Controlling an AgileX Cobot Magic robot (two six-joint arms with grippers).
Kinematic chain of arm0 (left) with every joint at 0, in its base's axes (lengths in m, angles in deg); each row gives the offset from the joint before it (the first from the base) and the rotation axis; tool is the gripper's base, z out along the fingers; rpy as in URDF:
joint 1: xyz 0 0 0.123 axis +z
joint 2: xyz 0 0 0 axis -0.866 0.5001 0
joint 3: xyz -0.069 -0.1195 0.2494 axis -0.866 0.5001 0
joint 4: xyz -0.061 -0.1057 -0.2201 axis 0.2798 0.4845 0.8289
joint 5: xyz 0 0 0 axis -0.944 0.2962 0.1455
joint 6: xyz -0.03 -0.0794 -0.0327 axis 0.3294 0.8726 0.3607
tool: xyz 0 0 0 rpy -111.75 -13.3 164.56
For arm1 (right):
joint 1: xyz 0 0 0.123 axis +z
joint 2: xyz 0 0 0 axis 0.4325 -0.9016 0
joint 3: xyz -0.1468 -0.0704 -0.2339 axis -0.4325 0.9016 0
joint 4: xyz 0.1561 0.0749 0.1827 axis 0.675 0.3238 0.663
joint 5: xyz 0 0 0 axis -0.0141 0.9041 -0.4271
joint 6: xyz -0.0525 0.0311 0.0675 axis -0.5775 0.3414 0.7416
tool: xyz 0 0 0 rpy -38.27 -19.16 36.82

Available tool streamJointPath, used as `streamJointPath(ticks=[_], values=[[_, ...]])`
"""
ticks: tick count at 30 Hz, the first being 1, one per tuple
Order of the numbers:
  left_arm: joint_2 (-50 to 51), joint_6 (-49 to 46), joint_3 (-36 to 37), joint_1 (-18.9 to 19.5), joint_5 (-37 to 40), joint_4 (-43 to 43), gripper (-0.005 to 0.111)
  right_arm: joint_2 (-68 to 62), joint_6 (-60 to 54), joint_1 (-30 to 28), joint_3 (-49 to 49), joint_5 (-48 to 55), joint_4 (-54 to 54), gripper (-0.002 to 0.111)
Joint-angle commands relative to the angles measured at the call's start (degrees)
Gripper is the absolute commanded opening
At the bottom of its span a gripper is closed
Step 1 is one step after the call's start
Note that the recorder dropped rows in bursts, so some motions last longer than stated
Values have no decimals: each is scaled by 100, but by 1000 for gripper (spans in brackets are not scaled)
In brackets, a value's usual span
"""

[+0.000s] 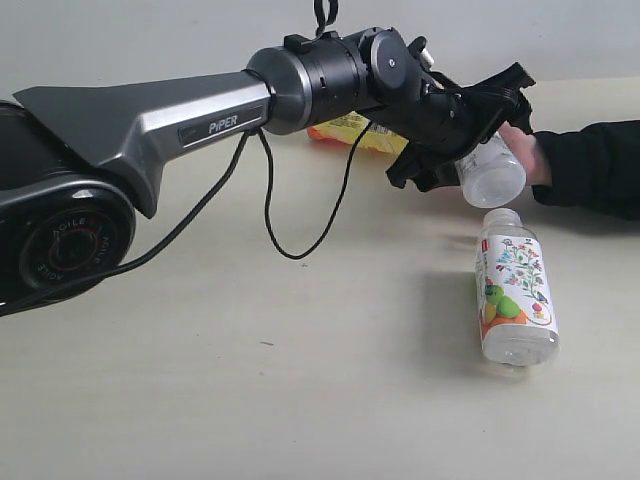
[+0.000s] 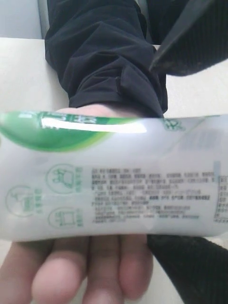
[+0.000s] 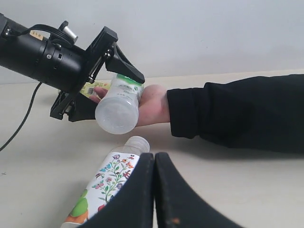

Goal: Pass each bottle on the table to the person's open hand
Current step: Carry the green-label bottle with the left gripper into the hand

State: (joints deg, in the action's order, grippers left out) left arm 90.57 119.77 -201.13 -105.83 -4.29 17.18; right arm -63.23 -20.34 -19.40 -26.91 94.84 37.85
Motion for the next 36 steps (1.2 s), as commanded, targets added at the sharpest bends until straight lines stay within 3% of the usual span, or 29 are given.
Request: streamJointPath(ticks=[1,11,24,36], values=[[-25,-47,-48,22,-58,-14,85,28,-28,-27,15,-46,-17,0],[-25,-187,-48,22,180,-14,94,28,-28,-27,15,-46,-17,0],[-182,-644,-48,22,415,88,93,28,-18,-27,15,-46,-18,0],[-928,-1106,-58,22,1408,-63,93,28,-30,-27,15,-46,-18,0]])
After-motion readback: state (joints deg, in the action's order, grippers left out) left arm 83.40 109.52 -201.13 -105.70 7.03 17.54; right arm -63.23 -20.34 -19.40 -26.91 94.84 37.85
